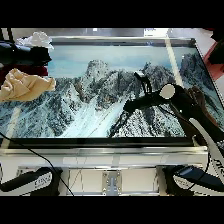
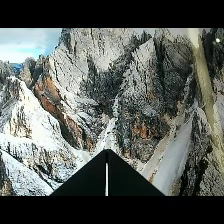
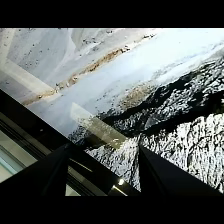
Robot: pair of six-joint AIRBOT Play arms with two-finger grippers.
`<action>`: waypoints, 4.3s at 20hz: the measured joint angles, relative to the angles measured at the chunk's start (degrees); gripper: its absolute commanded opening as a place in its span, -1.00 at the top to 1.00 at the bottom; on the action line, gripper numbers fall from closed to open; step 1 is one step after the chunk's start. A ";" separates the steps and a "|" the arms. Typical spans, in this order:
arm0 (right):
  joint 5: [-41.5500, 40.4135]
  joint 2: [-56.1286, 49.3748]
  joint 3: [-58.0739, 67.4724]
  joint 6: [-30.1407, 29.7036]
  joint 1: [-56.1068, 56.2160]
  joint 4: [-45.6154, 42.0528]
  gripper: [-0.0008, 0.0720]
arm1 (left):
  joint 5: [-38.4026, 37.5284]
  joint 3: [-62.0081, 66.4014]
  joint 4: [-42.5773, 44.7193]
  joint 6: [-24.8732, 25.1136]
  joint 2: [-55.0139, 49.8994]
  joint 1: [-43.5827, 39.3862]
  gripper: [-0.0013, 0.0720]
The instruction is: Fold the shirts.
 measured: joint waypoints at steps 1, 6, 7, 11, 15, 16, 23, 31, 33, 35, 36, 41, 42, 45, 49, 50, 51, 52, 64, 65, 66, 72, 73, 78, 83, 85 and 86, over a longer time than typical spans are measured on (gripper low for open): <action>0.00 0.00 0.00 -0.02 0.02 0.00 -0.33 | 0.00 0.00 0.02 0.00 0.00 0.00 0.92; 0.02 0.00 0.00 -0.02 0.02 0.00 -0.33 | 0.00 0.00 0.00 0.00 0.00 0.00 0.93; 0.00 0.00 0.00 -0.02 0.02 0.00 -0.33 | 0.00 0.00 0.00 0.00 0.00 0.00 0.93; 0.00 0.00 0.00 -0.02 0.02 0.00 -0.33 | -0.02 0.00 0.00 -0.02 0.00 0.00 0.92; 0.00 0.00 0.00 -0.02 0.02 0.00 -0.33 | -0.02 0.00 0.00 -0.02 0.00 0.00 0.92; 0.00 0.00 0.00 -0.02 0.02 0.00 -0.33 | 0.00 0.00 0.00 0.00 0.00 0.00 0.92; -0.44 0.00 0.00 -0.02 0.02 0.04 -0.33 | 0.00 0.00 0.00 -0.02 0.00 0.00 0.93; -7.48 0.00 0.00 0.02 0.07 0.20 -0.33 | 7.76 0.00 0.42 0.48 0.00 0.00 0.85; -9.20 0.00 0.00 0.02 0.07 -0.33 -0.33 | 14.08 0.00 4.28 2.58 -0.59 0.00 -0.19; -10.80 -0.02 -0.02 0.04 0.07 -1.62 -0.33 | 19.69 0.00 14.82 1.86 -2.58 0.57 -0.37; -11.63 -0.02 0.00 0.04 0.07 -2.60 -0.34 | 21.49 0.00 20.79 0.02 -4.17 1.38 -0.37; -14.36 -0.04 -0.02 0.87 0.07 -5.86 -0.54 | 25.88 0.42 35.76 -6.25 -17.66 10.25 -0.53; -14.43 -0.04 -0.02 1.60 0.07 -6.14 -0.54 | 26.34 0.74 36.83 -7.19 -20.68 12.15 -0.56; -13.51 -0.04 -0.02 4.09 0.07 -6.67 -0.54 | 27.93 3.02 37.59 -8.96 -29.57 17.88 -0.67; -13.81 -0.04 -0.02 7.82 0.07 -6.99 -0.54 | 28.28 8.07 31.58 -8.39 -39.32 23.21 -0.72; -14.23 -0.04 -0.02 8.63 0.07 -7.04 -0.54 | 28.48 9.40 30.01 -8.00 -41.42 23.93 -0.72; -14.64 -0.04 -0.02 9.42 0.07 -7.08 -0.54 | 28.41 10.56 29.11 -7.65 -43.19 24.41 -0.72; -15.04 -0.04 -0.02 10.12 0.07 -7.13 -0.54 | 28.44 11.61 28.44 -7.54 -44.78 24.79 -0.71; -19.19 0.00 0.04 12.15 0.07 -8.17 -0.51 | 23.50 19.30 -3.26 4.04 -46.77 24.79 0.94; -19.69 0.07 0.15 12.15 0.04 -10.25 -0.51 | 21.75 19.52 -9.09 6.95 -45.11 24.02 0.94; -20.00 0.13 0.37 12.26 0.02 -12.76 -0.51 | 20.04 19.67 -14.56 9.62 -43.12 22.84 0.94; -13.86 1.88 7.17 18.82 0.02 -38.51 -0.51 | 9.16 20.11 -30.86 16.63 -29.40 9.31 0.94; -11.69 2.78 8.70 19.76 0.02 -42.91 -0.51 | 8.09 20.11 -32.06 17.16 -26.88 6.38 0.94; -5.90 9.51 12.90 21.84 0.02 -57.22 -0.51 | 5.55 19.74 -33.33 18.93 -17.18 -4.33 0.93; -4.55 12.55 13.31 22.38 0.02 -59.17 -0.51 | 0.11 9.97 -24.68 15.19 -15.04 -8.00 0.91; -5.42 12.83 11.76 22.53 0.02 -57.42 -0.52 | -0.90 2.67 -19.50 13.53 -15.43 -8.44 -0.52; -6.03 12.83 10.49 22.56 0.02 -55.98 -0.53 | -1.29 -0.63 -17.25 12.70 -15.82 -8.59 -0.97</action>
